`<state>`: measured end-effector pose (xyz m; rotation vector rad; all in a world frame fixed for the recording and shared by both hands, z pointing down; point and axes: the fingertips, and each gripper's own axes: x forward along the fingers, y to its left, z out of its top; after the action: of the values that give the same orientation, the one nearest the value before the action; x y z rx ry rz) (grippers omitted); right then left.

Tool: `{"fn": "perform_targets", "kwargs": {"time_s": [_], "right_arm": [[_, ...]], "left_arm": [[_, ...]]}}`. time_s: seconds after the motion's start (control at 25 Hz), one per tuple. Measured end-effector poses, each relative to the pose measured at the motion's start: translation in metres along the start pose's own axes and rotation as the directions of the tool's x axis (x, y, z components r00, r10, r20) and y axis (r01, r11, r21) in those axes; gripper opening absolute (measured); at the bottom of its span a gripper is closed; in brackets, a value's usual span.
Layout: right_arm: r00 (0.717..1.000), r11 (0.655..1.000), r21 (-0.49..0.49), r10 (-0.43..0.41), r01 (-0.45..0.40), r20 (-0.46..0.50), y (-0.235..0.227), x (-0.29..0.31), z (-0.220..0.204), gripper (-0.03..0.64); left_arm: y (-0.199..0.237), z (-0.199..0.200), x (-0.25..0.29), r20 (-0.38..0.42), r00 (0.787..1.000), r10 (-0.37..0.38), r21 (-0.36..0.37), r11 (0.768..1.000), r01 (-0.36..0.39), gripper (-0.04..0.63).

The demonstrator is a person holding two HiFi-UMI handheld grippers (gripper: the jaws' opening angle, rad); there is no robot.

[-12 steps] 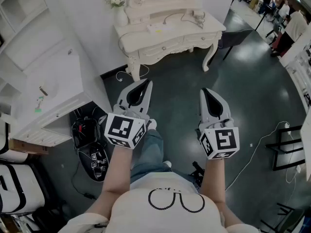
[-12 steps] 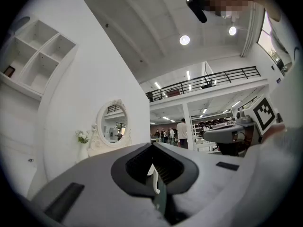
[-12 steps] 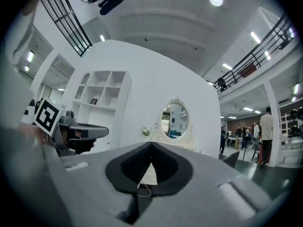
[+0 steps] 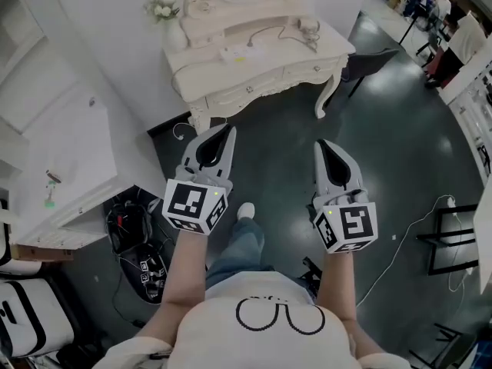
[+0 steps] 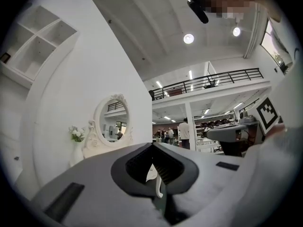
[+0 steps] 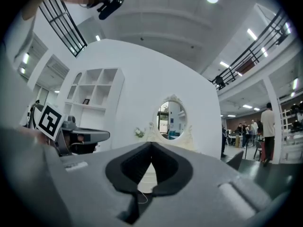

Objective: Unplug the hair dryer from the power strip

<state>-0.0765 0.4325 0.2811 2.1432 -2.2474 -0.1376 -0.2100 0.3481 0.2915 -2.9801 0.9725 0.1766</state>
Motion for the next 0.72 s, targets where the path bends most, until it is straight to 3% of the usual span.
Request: {"fn": "perform_targets", "kwargs": {"time_s": [0.12, 0.24, 0.72], "right_arm": [[0.998, 0.999, 0.037, 0.033, -0.035, 0.048, -0.02, 0.047, 0.009, 0.0], [0.998, 0.999, 0.014, 0.05, -0.051, 0.037, -0.039, 0.097, 0.006, 0.0], [0.994, 0.995, -0.002, 0.103, -0.103, -0.02, -0.08, 0.266, -0.017, 0.001]], "left_arm": [[0.032, -0.001, 0.044, 0.007, 1.0, 0.013, -0.015, 1.0, -0.012, -0.002], [0.064, -0.003, 0.087, 0.01, 0.999, 0.037, -0.024, 0.999, -0.036, -0.002], [0.162, -0.026, 0.225, -0.075, 0.997, -0.025, -0.046, 0.999, 0.021, -0.002]]}}
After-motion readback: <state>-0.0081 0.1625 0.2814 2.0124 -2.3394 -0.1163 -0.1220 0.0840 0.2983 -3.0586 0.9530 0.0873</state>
